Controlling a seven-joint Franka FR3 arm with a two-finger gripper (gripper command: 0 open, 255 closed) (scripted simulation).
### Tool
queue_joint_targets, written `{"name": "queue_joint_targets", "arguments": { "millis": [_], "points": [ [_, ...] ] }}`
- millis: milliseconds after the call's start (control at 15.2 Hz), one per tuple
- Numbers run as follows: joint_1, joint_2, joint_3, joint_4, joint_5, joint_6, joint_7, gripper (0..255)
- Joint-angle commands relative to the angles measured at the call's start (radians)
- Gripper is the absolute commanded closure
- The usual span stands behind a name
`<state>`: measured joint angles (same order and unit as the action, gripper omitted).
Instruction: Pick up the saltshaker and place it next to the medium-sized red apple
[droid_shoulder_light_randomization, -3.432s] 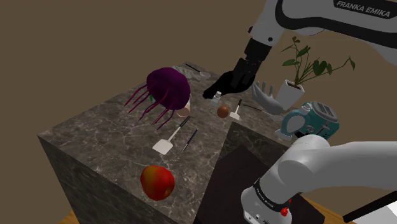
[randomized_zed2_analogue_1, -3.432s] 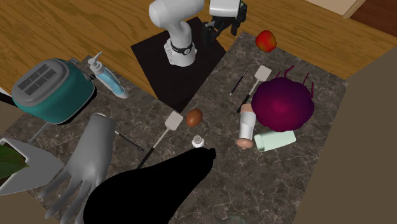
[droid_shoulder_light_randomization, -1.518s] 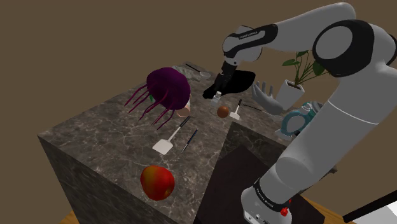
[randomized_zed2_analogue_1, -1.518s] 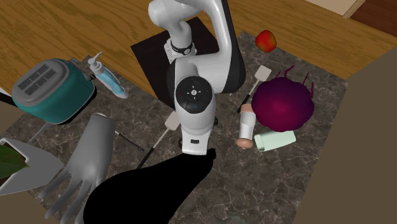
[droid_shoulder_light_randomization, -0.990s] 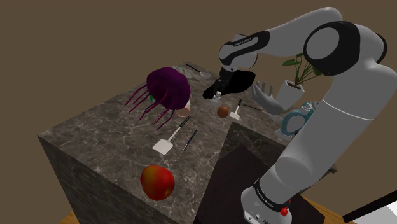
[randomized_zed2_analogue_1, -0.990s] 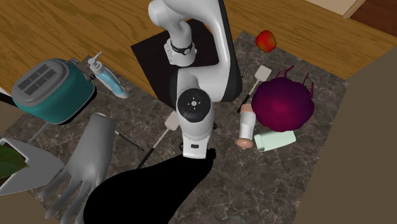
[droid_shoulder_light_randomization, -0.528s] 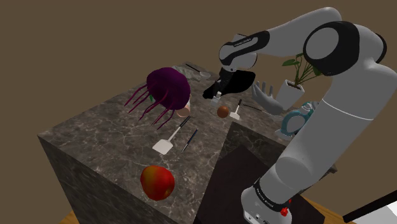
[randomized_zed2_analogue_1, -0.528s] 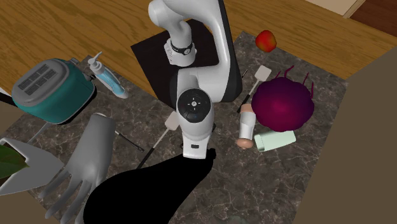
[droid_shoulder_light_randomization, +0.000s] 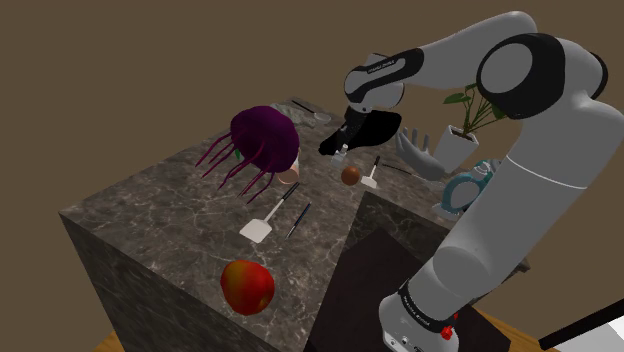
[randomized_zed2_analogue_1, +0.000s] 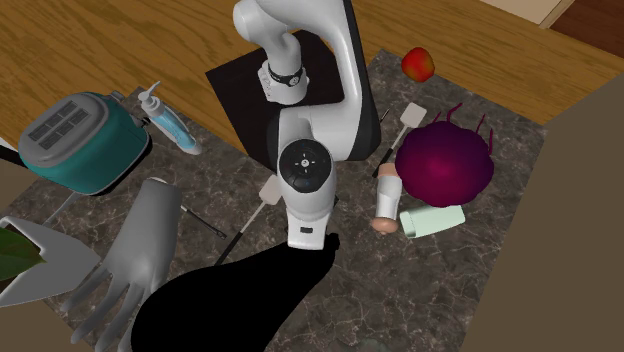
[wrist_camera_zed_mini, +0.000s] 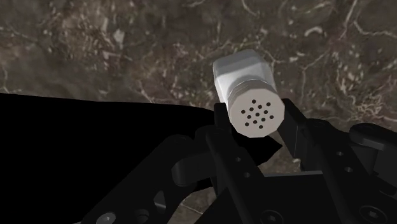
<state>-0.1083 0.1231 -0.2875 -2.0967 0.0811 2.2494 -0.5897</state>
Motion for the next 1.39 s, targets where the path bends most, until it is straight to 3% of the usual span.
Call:
{"name": "queue_joint_targets", "arguments": {
  "millis": [0,1320],
  "points": [
    [0.000,0.000,0.000,0.000,0.000,0.000,0.000,255],
    [0.005,-0.101,-0.003,0.158,-0.043,-0.254,0.035,255]
  ]
}}
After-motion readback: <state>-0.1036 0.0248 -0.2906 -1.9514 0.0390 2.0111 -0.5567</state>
